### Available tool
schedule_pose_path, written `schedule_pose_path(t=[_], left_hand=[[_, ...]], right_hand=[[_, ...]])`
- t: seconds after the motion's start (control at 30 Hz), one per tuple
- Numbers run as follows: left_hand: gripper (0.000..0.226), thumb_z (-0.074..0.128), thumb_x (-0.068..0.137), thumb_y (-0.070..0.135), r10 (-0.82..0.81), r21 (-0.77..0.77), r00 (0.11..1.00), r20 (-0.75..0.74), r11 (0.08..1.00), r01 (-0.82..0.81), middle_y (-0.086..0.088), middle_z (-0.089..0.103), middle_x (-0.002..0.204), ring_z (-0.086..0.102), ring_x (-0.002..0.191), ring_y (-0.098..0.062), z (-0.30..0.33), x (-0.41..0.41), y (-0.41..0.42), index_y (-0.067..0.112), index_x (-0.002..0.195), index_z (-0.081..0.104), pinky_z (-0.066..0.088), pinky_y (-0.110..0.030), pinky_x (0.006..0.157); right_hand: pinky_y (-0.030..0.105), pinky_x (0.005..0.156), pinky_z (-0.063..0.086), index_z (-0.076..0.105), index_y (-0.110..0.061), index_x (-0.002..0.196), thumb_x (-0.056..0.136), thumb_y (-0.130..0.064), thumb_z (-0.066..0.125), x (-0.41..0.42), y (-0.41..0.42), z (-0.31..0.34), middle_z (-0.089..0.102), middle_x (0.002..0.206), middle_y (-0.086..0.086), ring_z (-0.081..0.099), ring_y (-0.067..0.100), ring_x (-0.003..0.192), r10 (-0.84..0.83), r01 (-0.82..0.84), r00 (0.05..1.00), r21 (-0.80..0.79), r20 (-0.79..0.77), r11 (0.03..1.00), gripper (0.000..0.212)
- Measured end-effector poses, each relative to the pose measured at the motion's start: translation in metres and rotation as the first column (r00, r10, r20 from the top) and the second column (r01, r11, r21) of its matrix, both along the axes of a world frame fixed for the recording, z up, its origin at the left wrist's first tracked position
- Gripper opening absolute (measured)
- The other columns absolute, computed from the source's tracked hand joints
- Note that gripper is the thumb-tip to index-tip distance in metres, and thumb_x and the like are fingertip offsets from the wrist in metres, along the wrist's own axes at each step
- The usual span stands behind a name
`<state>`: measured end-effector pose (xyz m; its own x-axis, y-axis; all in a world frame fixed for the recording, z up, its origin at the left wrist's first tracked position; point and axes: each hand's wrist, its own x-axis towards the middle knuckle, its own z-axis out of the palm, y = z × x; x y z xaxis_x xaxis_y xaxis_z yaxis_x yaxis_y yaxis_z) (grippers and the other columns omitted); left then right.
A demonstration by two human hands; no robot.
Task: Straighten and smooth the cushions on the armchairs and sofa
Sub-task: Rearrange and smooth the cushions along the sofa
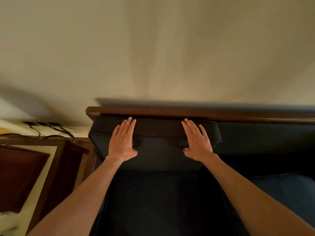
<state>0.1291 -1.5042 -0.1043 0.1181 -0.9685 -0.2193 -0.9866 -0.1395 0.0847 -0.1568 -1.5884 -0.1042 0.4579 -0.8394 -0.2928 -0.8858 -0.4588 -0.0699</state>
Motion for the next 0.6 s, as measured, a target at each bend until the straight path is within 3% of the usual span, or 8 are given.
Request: schedule_pose_path(t=[0.1, 0.17, 0.27, 0.43, 0.53, 0.6], left_hand=[[0.125, 0.084, 0.066, 0.037, 0.052, 0.065, 0.995, 0.082, 0.996, -0.057, -0.006, 0.009, 0.164, 0.009, 0.151, -0.026, 0.008, 0.026, -0.007, 0.019, 0.156, -0.001, 0.016, -0.043, 0.122], [0.127, 0.087, 0.062, 0.038, 0.06, 0.148, 0.988, 0.143, 0.986, -0.081, -0.006, 0.021, 0.159, 0.015, 0.148, -0.03, 0.017, 0.027, -0.018, 0.019, 0.155, 0.004, 0.022, -0.048, 0.117], [0.119, 0.09, 0.05, 0.041, 0.05, 0.19, 0.975, 0.216, 0.977, -0.092, -0.003, 0.039, 0.143, 0.027, 0.137, -0.032, 0.028, 0.022, -0.023, 0.019, 0.148, 0.026, 0.03, -0.055, 0.107], [0.094, 0.087, 0.049, 0.043, 0.024, 0.051, 0.965, 0.262, 0.998, -0.038, -0.001, 0.053, 0.124, 0.038, 0.123, -0.031, 0.04, 0.033, 0.024, 0.019, 0.13, 0.044, 0.036, -0.056, 0.093], [0.092, 0.089, 0.043, 0.04, 0.067, -0.058, 0.963, 0.261, 0.997, -0.053, -0.004, 0.056, 0.118, 0.043, 0.115, -0.034, 0.028, 0.033, 0.045, 0.017, 0.123, 0.05, 0.036, -0.057, 0.088], [0.093, 0.089, 0.043, 0.041, 0.081, -0.008, 0.966, 0.247, 0.997, -0.082, -0.004, 0.053, 0.121, 0.042, 0.115, -0.034, 0.017, 0.026, 0.051, 0.017, 0.124, 0.049, 0.035, -0.057, 0.088]], right_hand=[[0.044, 0.123, 0.003, -0.008, -0.019, 0.156, 0.073, -0.051, 0.077, -0.017, -0.012, 0.001, -0.006, 0.165, 0.001, -0.006, 0.019, 0.152, -0.058, 0.059, 0.997, 0.023, -0.046, 0.998, 0.124], [0.046, 0.122, 0.007, -0.008, -0.019, 0.156, 0.068, -0.045, 0.085, -0.018, -0.015, 0.001, 0.002, 0.165, 0.004, -0.001, 0.023, 0.152, -0.062, 0.066, 0.994, 0.043, -0.094, 0.997, 0.13], [0.051, 0.119, 0.014, 0.005, -0.017, 0.156, 0.061, -0.039, 0.09, -0.014, -0.019, 0.008, 0.019, 0.159, 0.008, 0.014, 0.028, 0.149, -0.088, 0.095, 0.984, 0.035, -0.153, 0.995, 0.13], [0.052, 0.112, 0.029, 0.037, -0.016, 0.141, 0.053, -0.047, 0.086, -0.021, -0.005, 0.033, 0.046, 0.139, 0.006, 0.039, 0.031, 0.131, 0.071, -0.086, 0.988, -0.109, -0.136, 0.99, 0.106], [0.05, 0.107, 0.035, 0.04, -0.017, 0.137, 0.048, -0.047, 0.086, -0.031, 0.016, 0.028, 0.047, 0.133, 0.006, 0.042, 0.032, 0.124, 0.048, -0.063, 0.995, -0.177, -0.09, 0.982, 0.105], [0.051, 0.108, 0.033, 0.036, -0.018, 0.14, 0.05, -0.048, 0.085, -0.031, 0.026, 0.019, 0.043, 0.137, 0.007, 0.039, 0.033, 0.126, 0.047, -0.062, 0.991, -0.119, -0.122, 0.991, 0.107]])
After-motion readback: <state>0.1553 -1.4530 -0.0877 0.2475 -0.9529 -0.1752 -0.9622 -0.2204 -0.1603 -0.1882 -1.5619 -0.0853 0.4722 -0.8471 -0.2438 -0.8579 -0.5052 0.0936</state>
